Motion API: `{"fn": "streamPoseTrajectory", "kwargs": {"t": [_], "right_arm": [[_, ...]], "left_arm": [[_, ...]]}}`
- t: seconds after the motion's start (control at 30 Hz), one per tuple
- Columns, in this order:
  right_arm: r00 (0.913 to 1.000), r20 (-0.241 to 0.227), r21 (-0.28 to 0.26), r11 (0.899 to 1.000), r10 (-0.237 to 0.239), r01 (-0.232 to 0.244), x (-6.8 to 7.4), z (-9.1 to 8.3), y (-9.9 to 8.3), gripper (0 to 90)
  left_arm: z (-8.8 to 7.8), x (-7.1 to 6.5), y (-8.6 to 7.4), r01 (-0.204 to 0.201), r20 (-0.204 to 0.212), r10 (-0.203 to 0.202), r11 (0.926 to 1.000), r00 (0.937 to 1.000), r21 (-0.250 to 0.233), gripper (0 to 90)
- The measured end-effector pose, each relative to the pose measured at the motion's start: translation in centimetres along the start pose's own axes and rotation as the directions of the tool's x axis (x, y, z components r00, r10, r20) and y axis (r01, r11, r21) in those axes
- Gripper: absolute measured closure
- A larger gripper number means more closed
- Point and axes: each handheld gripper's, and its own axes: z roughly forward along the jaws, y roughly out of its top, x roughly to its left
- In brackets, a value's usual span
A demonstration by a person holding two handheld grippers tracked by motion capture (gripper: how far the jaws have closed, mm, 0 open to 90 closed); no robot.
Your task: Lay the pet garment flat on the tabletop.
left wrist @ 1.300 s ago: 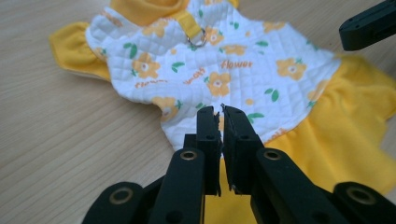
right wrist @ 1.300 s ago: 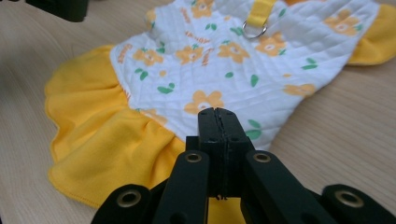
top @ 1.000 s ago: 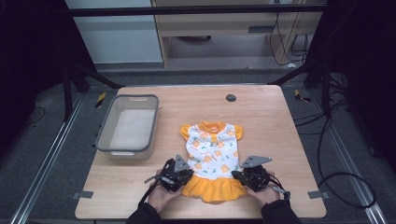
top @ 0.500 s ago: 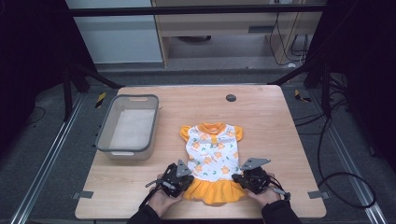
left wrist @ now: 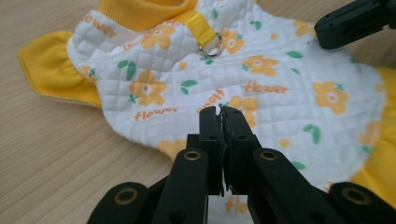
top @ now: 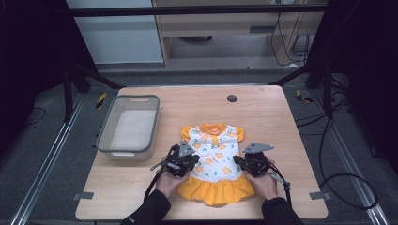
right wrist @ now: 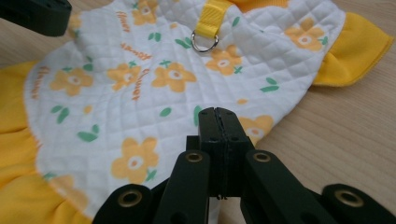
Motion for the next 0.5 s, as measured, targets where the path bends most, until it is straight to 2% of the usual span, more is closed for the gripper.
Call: {"fn": "streamPoseTrajectory", "kwargs": {"t": [0.1, 0.17, 0.23, 0.3, 0.5], "right_arm": [[0.9998, 0.016, 0.022, 1.000, -0.010, 0.010, -0.3, 1.2, 0.2, 90.0], [0.9997, 0.019, 0.051, 0.999, -0.017, 0.016, -0.3, 1.8, 0.1, 90.0], [0.9996, 0.019, 0.074, 0.997, -0.022, 0.021, -0.2, 2.2, -0.1, 90.0], [0.9998, 0.010, 0.073, 0.997, -0.015, 0.014, -0.2, 2.2, 0.0, 90.0], [0.9998, 0.017, 0.059, 0.998, -0.004, 0.003, -0.3, 2.1, 0.1, 90.0]], "left_arm": [[1.6, 0.6, -0.2, 0.016, -0.037, -0.015, 0.9992, 0.9992, 0.038, 87.7], [2.1, 1.1, -0.5, 0.048, -0.045, -0.045, 0.9974, 0.9979, 0.053, 88.2], [2.1, 1.5, -0.9, 0.058, -0.052, -0.054, 0.9957, 0.9972, 0.073, 89.2], [2.2, 1.6, -1.1, 0.058, -0.053, -0.053, 0.9940, 0.9972, 0.092, 89.2], [2.0, 1.5, -1.0, 0.051, -0.060, -0.046, 0.9949, 0.9972, 0.087, 88.9]]}}
